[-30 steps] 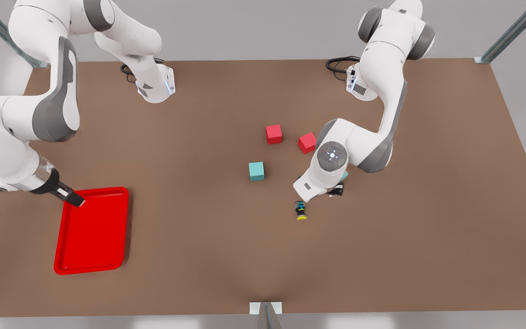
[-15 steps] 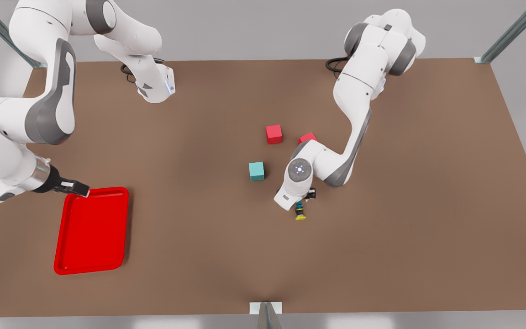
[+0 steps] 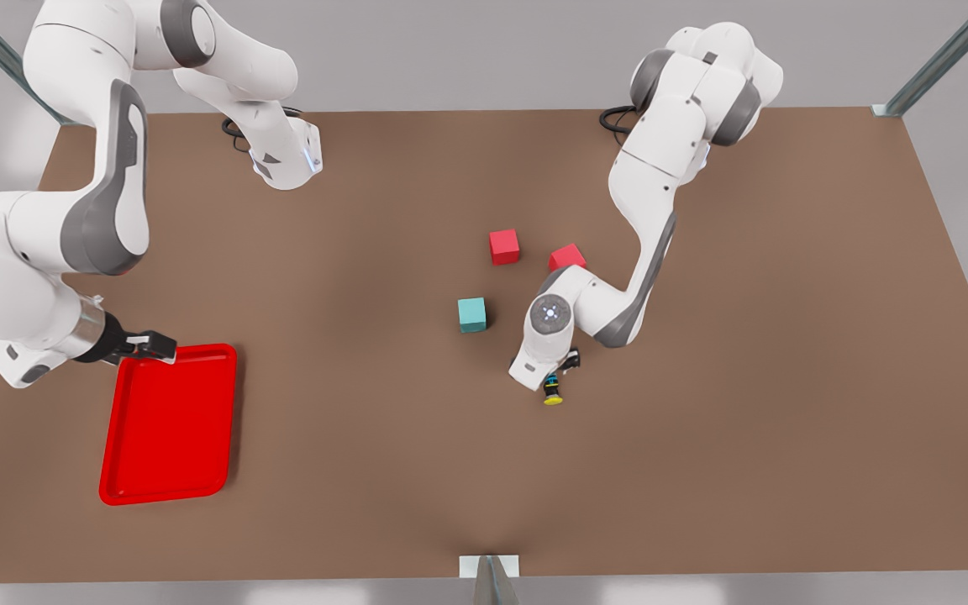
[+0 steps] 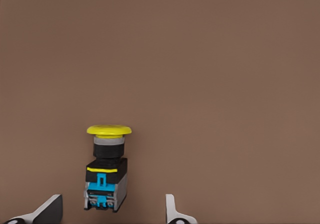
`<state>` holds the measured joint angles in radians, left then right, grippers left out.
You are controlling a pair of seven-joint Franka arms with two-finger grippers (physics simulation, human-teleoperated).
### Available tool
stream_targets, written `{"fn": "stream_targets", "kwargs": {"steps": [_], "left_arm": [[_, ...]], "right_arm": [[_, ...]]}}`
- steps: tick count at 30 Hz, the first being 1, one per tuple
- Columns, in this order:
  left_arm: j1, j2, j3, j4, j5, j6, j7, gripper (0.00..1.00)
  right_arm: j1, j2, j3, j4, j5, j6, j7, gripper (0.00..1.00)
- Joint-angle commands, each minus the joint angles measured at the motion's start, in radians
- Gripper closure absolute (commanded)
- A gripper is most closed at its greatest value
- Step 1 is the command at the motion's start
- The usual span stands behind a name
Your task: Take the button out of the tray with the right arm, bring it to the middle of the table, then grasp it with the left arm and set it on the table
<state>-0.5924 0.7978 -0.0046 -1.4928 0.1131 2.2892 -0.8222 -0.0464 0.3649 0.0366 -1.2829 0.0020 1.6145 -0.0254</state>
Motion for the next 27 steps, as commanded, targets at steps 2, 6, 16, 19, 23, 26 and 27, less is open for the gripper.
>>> {"fn": "stream_targets", "kwargs": {"steps": [2,6,16,19,23,26,27], "left_arm": [[0.002,0.012,0.0,-0.001,0.007,0.047,-0.098,0.0],[0.0,0.04,0.0,0.003,0.007,0.064,-0.097,0.0],[0.017,0.047,-0.002,0.006,0.003,0.084,-0.097,0.0],[0.022,0.046,-0.002,0.005,0.002,0.085,-0.098,0.0],[0.032,0.044,-0.005,0.006,-0.007,0.087,-0.097,0.0],[0.036,0.044,-0.005,0.005,-0.007,0.087,-0.097,0.0],[0.036,0.044,-0.005,0.005,-0.007,0.087,-0.098,0.05]], "right_arm": [[0.0,0.006,0.0,0.0,0.0,0.005,-0.126,0.0],[0.0,0.008,0.0,0.0,0.0,0.005,-0.128,0.0],[0.0,0.012,0.0,0.002,0.001,0.005,-0.128,0.0],[0.002,0.012,0.0,0.0,0.001,0.005,-0.128,0.0],[0.002,0.014,0.0,0.002,0.001,0.005,-0.128,0.0],[0.002,0.015,0.0,0.0,0.001,0.007,-0.13,0.0],[0.002,0.014,0.0,0.0,0.001,0.005,-0.13,0.0]]}}
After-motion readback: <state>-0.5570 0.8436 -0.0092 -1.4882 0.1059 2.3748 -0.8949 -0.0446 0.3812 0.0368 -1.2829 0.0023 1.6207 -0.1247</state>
